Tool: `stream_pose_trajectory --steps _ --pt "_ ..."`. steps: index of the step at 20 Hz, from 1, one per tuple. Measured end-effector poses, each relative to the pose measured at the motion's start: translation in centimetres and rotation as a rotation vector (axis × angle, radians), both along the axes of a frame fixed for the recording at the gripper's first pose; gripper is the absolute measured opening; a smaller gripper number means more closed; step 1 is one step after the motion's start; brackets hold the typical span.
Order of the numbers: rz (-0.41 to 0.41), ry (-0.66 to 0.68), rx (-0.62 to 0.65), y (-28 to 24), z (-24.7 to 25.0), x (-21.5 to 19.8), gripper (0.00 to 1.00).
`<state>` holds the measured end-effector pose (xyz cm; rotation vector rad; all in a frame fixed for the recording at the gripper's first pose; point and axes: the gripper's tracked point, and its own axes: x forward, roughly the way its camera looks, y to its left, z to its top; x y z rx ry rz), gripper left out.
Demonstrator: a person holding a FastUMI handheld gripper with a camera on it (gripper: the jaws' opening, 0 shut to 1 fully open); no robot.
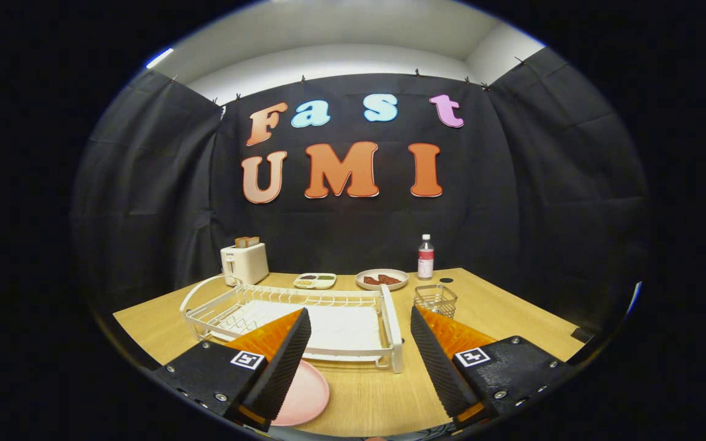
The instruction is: Take the plate from the dish rack, then take the spoon from the basket and place it into the plate.
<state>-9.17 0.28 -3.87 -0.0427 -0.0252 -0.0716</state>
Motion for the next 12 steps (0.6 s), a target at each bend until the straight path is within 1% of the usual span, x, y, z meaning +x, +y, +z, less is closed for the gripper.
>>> stream_pose_trajectory --steps 4,7,9,12 --pt "-0.066 -0.019 0.002 -4.4 1.4 -0.7 0.97" --pt "-0.095 -0.022 0.025 -6.7 1.8 -1.2 0.97" --pt "-0.117 -0.024 0.022 -7.7 1.9 -1.5 0.97" --pt "-0.123 -0.032 0.02 -8.4 2.2 -2.2 0.97"
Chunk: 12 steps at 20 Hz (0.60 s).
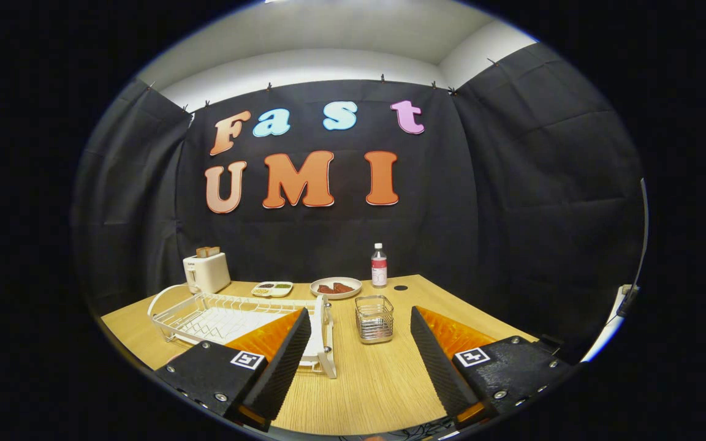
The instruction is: Take the plate from the dish rack, then take the spoon from the basket and place it into the plate.
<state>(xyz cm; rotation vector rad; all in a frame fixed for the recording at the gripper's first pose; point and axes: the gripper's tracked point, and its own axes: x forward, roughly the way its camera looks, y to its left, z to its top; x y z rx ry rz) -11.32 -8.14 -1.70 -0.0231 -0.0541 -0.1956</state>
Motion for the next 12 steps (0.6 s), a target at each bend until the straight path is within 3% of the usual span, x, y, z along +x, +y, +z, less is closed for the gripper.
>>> stream_pose_trajectory --steps 12 --pt "-0.004 0.008 0.014 -0.15 -0.1 -0.48 0.97"
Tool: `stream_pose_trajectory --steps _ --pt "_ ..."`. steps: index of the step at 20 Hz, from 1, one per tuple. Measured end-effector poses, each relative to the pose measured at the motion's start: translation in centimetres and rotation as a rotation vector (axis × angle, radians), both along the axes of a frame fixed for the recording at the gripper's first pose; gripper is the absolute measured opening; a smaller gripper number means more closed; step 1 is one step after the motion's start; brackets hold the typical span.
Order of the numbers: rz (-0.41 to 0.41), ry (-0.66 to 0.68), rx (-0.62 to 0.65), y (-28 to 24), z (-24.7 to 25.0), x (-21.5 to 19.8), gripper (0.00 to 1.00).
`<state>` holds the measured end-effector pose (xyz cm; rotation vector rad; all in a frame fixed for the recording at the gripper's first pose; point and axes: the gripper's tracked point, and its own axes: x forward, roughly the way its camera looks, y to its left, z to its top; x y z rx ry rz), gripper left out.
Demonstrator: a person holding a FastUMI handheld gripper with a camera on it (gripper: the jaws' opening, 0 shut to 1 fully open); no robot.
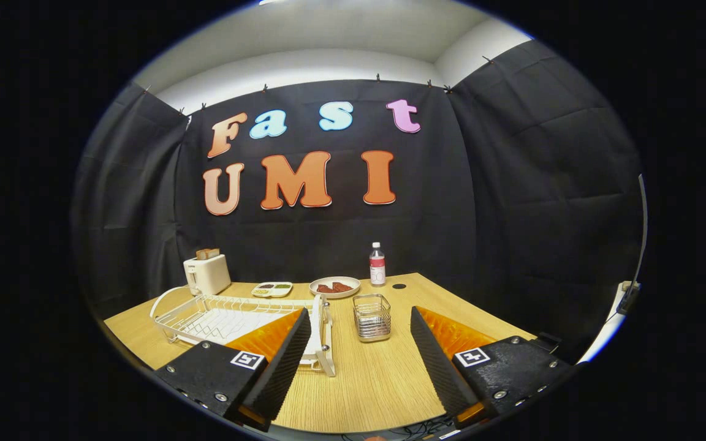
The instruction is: Take the plate from the dish rack, then take the spoon from the basket and place it into the plate.
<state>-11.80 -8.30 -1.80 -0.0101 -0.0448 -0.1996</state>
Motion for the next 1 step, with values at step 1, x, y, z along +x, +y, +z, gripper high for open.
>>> stream_pose_trajectory --steps 1 --pt "-0.001 0.001 -0.002 -0.05 -0.03 0.0 0.97"
